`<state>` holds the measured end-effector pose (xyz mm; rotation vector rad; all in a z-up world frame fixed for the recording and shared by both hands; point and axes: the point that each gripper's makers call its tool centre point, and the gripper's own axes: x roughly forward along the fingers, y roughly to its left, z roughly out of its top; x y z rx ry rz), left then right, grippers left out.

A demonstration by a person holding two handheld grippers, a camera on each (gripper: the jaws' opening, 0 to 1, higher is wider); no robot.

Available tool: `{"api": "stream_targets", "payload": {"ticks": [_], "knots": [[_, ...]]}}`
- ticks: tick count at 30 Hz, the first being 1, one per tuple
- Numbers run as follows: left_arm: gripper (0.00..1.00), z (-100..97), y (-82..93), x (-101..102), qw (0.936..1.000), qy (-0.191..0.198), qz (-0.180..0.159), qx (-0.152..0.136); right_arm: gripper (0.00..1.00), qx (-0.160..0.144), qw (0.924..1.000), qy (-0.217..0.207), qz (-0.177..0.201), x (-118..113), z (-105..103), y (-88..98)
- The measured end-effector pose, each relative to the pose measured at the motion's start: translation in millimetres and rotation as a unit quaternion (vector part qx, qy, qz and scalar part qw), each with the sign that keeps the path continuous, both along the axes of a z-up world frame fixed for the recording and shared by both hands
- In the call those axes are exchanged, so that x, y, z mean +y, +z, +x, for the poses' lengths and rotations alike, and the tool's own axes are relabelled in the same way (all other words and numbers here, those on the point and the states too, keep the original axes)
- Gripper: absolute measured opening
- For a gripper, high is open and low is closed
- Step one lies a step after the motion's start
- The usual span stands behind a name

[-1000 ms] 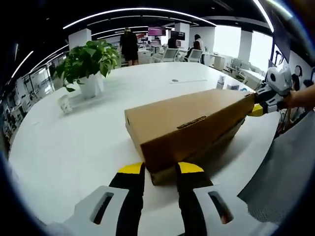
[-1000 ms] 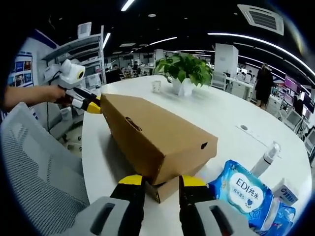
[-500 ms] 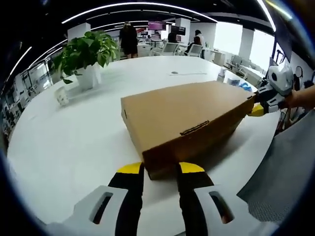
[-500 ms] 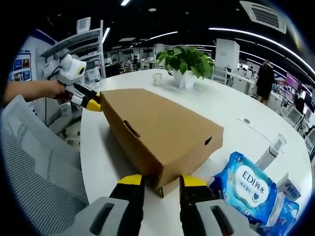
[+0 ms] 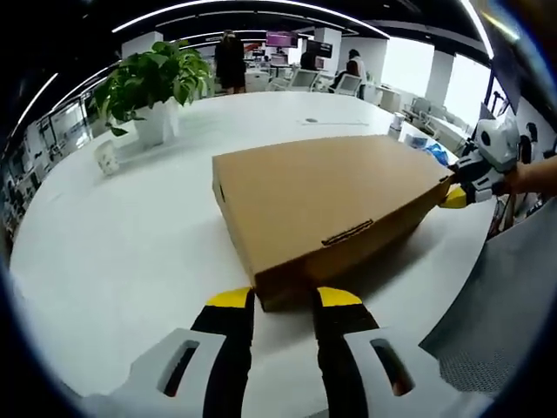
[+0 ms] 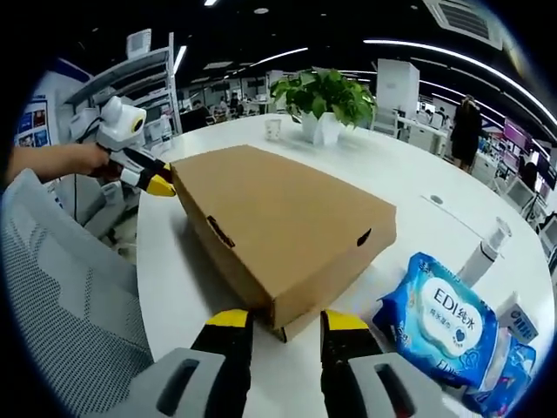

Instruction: Operate the shoe box by opening the lid, removing the specified soft item, and placing it in the target area until the item is outside and the box remains undamaged.

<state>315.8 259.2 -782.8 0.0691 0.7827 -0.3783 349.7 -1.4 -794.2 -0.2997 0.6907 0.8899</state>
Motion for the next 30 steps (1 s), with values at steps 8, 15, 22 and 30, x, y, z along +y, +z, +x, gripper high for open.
{"api": "stream_targets", "payload": {"ticks": [8, 15, 22, 30], "knots": [[0.28, -5.6, 13.2, 2.6, 0.9999, -0.006, 0.004, -0.015, 0.3, -0.007, 0.9999, 0.005, 0.013, -4.1, -2.9, 15.7], [0.29, -1.0, 26.8, 3.4, 0.9993, -0.015, 0.007, -0.032, 0.3, -0.023, 0.9992, 0.018, 0.026, 5.6, -1.0, 32.3], [0.3, 4.1, 23.0, 1.6, 0.9992, -0.02, 0.009, -0.033, 0.3, -0.023, 0.9993, 0.011, 0.026, 10.4, 1.6, 30.5], [0.31, 5.7, 13.8, -0.2, 0.9995, -0.015, 0.004, -0.026, 0.28, -0.017, 0.9996, -0.004, 0.021, 10.1, 2.2, 21.3]]}}
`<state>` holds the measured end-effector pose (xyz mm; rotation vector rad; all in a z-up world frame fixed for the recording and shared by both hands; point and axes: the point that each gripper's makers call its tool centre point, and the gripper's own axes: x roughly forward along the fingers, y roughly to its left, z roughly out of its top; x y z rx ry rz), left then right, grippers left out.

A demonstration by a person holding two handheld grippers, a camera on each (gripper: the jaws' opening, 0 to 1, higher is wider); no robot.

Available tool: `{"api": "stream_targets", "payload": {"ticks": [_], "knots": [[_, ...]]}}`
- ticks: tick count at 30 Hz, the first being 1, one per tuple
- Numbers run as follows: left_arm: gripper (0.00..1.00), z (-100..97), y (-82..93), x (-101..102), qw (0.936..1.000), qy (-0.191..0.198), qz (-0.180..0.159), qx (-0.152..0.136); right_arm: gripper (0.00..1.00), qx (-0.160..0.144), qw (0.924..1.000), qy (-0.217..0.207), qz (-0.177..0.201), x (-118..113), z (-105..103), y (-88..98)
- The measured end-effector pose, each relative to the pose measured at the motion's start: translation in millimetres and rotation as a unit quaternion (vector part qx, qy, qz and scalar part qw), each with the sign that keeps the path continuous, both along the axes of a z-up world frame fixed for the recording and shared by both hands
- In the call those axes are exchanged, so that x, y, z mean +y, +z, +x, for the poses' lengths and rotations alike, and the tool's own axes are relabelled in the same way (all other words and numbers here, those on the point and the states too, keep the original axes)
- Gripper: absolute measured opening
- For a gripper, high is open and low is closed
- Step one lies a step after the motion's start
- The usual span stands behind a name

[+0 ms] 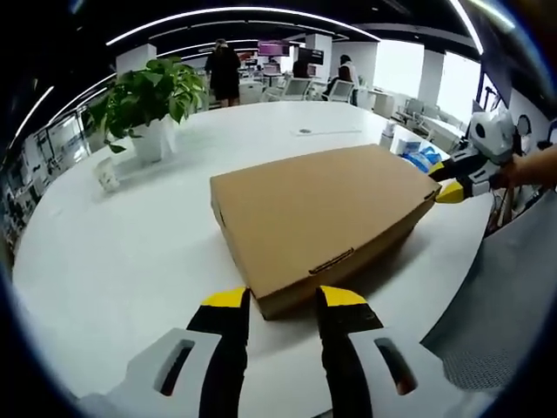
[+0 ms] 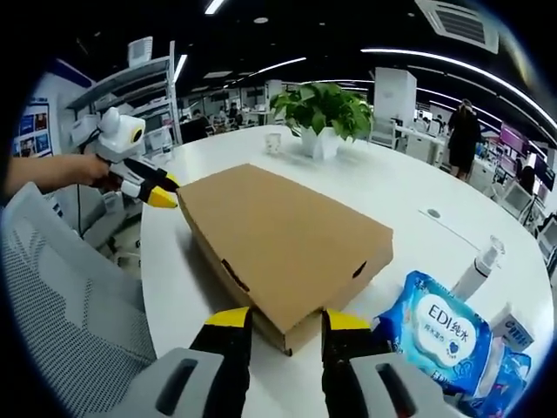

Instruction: Operate the shoe box by opening the lid, removing the specified soft item, and placing it in the target area until the item is outside and the box remains undamaged.

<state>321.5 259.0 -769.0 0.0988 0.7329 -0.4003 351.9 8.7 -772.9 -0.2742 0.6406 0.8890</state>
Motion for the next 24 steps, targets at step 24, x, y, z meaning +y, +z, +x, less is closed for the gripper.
{"api": "stream_targets", "payload": {"ticks": [24], "knots": [[0.31, 50.0, -4.3, -4.8, 0.9999, 0.0, -0.003, 0.012, 0.29, 0.0, 0.9996, -0.026, -0.009, -3.7, 39.9, -10.8]]}}
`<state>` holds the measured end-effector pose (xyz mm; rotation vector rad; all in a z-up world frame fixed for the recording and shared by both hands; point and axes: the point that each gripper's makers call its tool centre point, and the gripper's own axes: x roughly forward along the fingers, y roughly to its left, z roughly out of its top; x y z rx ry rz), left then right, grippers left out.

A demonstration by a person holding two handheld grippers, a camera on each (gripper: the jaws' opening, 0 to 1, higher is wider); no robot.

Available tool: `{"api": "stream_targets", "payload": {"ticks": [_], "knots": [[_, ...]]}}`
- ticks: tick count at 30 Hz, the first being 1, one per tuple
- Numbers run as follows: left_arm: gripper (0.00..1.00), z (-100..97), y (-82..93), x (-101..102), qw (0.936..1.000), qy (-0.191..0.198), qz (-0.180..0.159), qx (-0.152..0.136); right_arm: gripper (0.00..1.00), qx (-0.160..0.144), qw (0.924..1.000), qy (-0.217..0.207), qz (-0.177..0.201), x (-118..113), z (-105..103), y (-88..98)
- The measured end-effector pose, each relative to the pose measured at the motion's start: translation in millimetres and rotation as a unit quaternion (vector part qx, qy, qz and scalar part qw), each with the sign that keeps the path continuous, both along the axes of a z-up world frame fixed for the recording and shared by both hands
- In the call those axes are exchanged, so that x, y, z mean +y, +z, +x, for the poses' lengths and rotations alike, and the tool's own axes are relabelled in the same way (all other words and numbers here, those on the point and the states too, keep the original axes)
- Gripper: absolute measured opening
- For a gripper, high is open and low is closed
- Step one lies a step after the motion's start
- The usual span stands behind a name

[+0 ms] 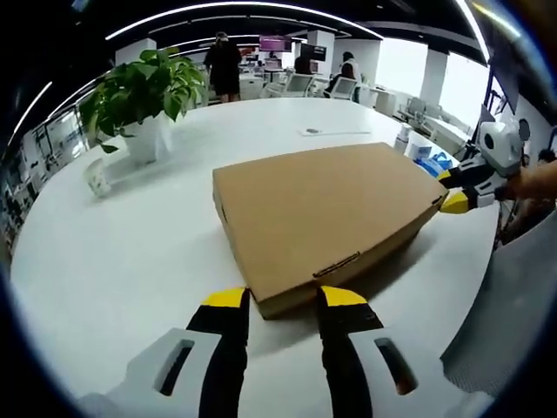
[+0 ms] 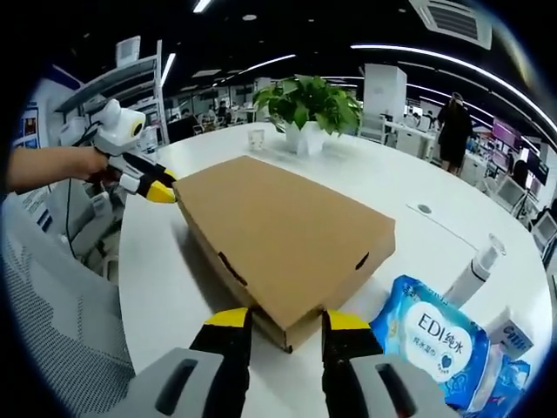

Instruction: Operate the shoe box by opening the lid, removing the specified soft item, and placing it in the target area until the item is outside and the box remains undamaged.

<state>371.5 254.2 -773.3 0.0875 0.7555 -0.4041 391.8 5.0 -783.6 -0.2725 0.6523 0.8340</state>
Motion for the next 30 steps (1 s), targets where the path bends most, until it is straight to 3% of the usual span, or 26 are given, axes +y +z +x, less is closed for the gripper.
{"api": "stream_targets", "payload": {"ticks": [18, 30], "knots": [[0.3, 43.2, -0.1, -4.5, 0.9999, -0.008, -0.002, 0.009, 0.3, -0.002, 0.9998, -0.012, -0.016, -4.2, 43.4, 0.0], [0.29, 48.9, 0.0, -5.5, 0.9999, -0.008, -0.008, 0.011, 0.3, 0.001, 0.9997, -0.019, -0.018, -6.3, 49.7, -0.7]]}}
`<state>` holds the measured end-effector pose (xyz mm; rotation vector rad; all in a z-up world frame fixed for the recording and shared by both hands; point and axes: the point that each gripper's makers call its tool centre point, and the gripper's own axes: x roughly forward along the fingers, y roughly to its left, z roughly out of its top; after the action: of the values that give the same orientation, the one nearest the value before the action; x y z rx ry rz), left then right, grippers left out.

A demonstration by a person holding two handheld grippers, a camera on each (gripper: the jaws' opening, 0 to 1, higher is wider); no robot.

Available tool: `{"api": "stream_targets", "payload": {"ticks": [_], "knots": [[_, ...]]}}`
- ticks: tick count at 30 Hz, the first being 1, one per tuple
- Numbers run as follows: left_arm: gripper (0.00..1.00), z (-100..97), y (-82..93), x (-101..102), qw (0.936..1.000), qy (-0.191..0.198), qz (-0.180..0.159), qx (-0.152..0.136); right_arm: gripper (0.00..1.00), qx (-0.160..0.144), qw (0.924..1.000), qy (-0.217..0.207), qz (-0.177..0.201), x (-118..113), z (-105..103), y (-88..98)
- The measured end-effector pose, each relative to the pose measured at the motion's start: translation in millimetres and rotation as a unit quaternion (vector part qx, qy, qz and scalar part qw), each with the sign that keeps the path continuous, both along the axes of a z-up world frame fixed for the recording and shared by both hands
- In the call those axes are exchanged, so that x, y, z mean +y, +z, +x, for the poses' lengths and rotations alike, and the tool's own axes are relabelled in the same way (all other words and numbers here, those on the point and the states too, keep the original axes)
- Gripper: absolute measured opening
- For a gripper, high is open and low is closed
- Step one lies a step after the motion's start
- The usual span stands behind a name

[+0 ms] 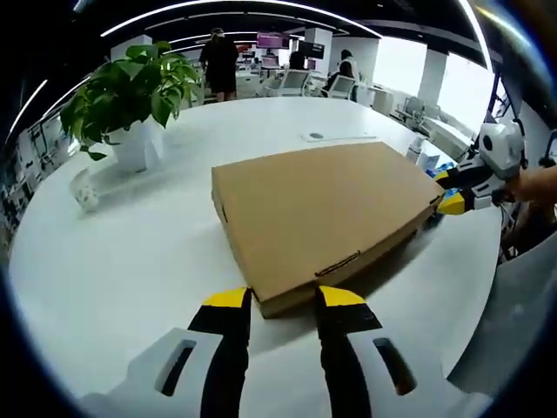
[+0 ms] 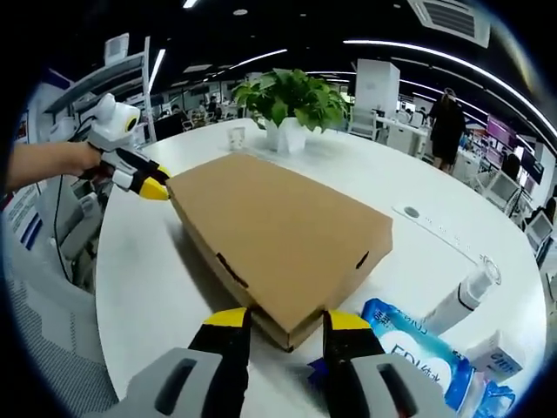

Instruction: Operate the shoe box by opening the lid, removing the specified soft item, and placing it in the target area until the item is outside and the box remains undamaged.

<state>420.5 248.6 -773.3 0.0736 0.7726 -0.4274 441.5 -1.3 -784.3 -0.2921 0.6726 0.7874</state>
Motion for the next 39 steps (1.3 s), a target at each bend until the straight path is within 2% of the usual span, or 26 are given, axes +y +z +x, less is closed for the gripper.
{"api": "stream_targets", "payload": {"ticks": [8, 17, 23, 26, 28, 34, 39], "knots": [[0.31, 1.5, 5.4, 0.9, 0.9998, -0.01, 0.013, -0.012, 0.3, -0.002, 1.0, -0.003, 0.007, 0.4, -3.3, 4.4], [0.33, -2.3, 9.6, -1.2, 0.9998, -0.015, 0.012, -0.009, 0.29, 0.0, 0.9997, -0.005, 0.022, -0.2, -14.5, 11.5], [0.34, -16.1, 17.3, 3.2, 0.9995, -0.013, 0.024, -0.016, 0.32, -0.02, 0.9995, -0.011, 0.024, -15.8, -23.7, 28.9], [0.35, -24.5, 23.0, 3.9, 0.9995, -0.012, 0.025, -0.018, 0.35, -0.024, 0.9988, -0.017, 0.038, -24.8, -29.9, 39.7], [0.35, -28.8, 29.0, 5.2, 0.999, -0.012, 0.031, -0.03, 0.36, -0.034, 0.9986, -0.017, 0.037, -32.1, -34.6, 46.6], [0.36, -45.3, 41.5, -1.9, 0.9989, -0.005, 0.013, -0.046, 0.4, -0.047, 0.9974, -0.034, 0.042, -53.0, -49.2, 60.8], [0.4, -59.2, 49.7, -14.7, 0.9985, -0.001, 0.0, -0.055, 0.48, -0.054, 0.9967, -0.044, 0.041, -68.0, -65.2, 69.1]]}}
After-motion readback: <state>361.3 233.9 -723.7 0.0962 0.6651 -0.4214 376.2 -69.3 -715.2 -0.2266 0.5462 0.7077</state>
